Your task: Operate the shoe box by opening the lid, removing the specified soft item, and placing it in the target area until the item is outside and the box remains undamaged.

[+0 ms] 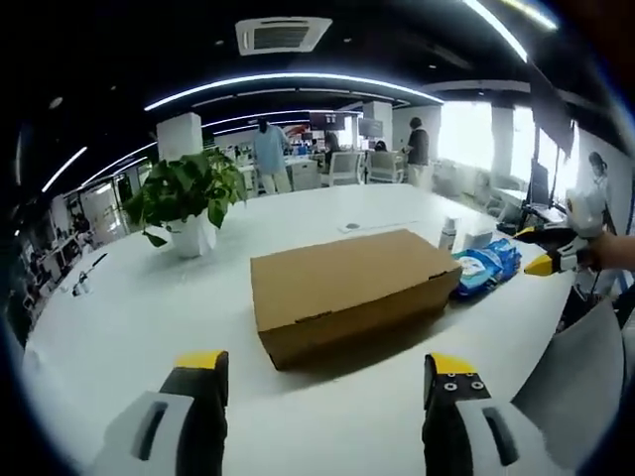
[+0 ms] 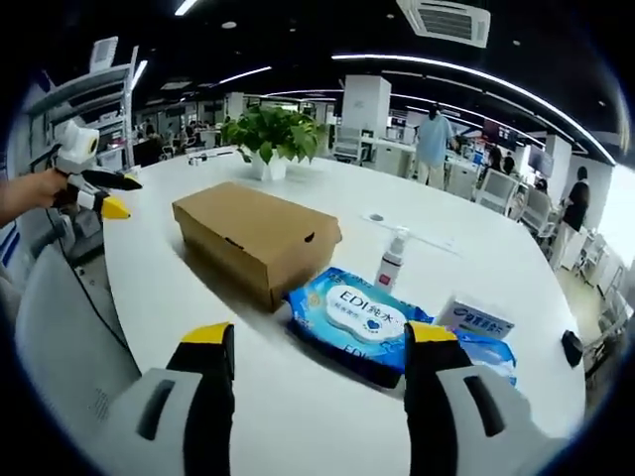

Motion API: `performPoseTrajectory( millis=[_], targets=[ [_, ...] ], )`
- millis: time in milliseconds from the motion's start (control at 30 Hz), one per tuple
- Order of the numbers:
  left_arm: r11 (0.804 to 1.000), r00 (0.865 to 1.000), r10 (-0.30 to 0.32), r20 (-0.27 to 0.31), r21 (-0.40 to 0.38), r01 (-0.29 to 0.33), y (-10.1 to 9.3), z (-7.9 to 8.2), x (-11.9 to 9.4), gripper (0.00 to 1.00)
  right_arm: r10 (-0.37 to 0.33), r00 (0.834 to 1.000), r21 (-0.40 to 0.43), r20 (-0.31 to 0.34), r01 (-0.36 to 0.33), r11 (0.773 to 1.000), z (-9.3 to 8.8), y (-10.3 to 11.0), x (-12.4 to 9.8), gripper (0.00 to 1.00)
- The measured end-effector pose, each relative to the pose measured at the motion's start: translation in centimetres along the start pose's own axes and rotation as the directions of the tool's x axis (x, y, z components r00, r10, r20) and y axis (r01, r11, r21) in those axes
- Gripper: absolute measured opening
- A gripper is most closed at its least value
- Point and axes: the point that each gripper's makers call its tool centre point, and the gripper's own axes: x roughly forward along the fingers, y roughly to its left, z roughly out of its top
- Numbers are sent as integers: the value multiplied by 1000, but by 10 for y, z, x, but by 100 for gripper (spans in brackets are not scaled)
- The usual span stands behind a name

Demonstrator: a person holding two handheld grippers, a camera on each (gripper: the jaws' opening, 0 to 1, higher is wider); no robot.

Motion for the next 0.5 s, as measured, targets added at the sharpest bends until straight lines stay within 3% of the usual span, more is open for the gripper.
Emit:
performPoseTrajectory(
  millis=[200,500],
  targets=[
    [1000,999,-19,28,10,19,-22,-4,-14,93,-45,999,11,-10,45,999,-16,-10,-27,78],
    [998,999,-48,12,30,47,-40,-18,-19,100,-61,998,33,-24,61,998,-36,-15,-50,89]
  ],
)
